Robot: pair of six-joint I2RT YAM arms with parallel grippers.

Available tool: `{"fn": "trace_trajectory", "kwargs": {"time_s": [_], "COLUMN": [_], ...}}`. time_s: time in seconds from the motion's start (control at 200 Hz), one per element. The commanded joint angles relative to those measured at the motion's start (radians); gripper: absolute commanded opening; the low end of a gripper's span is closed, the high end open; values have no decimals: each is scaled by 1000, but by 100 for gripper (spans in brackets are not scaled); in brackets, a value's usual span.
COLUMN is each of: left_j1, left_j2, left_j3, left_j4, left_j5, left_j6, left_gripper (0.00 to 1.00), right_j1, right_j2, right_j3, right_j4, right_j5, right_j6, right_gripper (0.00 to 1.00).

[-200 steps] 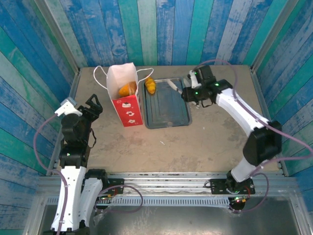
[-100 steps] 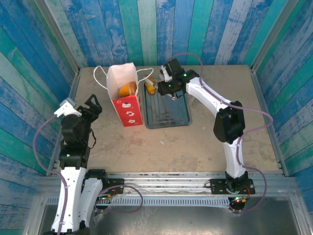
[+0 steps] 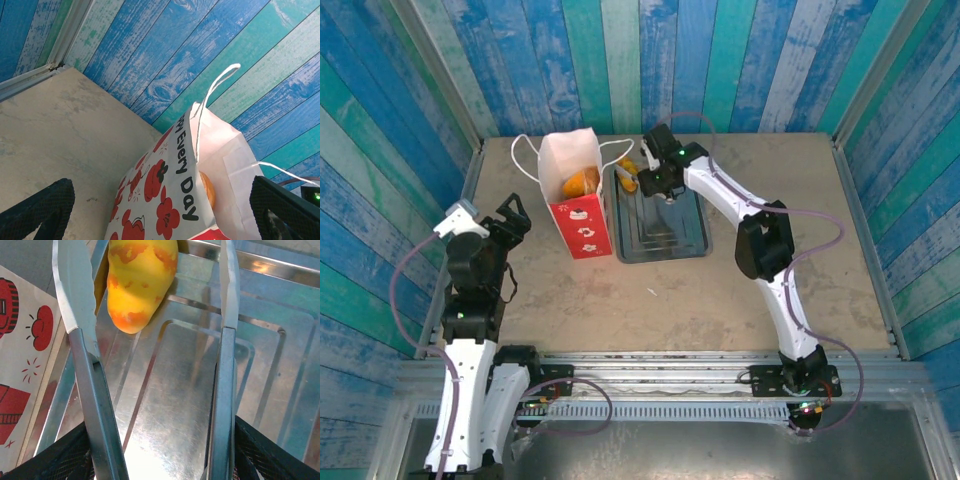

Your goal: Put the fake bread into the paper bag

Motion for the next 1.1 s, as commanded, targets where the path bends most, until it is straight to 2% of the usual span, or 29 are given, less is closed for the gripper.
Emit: {"fn": "trace_trajectory", "kwargs": {"time_s": [0.0, 0.391, 0.646, 0.831, 1.092], "left_j1": [4, 4, 4, 4, 4], "left_j2": [8, 7, 13, 15, 67], "left_j3": [-10, -1, 2, 15, 138], "left_j4": [21, 7, 7, -7, -73], "left_j5": [10, 2, 4, 8, 88], "left_j6": [19, 23, 20, 3, -62], "left_gripper": [94, 94, 94, 94, 94], "right_j1": [8, 8, 8, 8, 8], "right_j2": [35, 119, 118, 57, -97], "right_j3": [56, 116, 96, 64, -61], "right_j4": [-15, -25, -26, -26, -25], "right_j5": [-15, -9, -2, 20, 47], "right_j6": [-11, -14, -25, -26, -17], "right_gripper": [65, 59, 47, 40, 36]}}
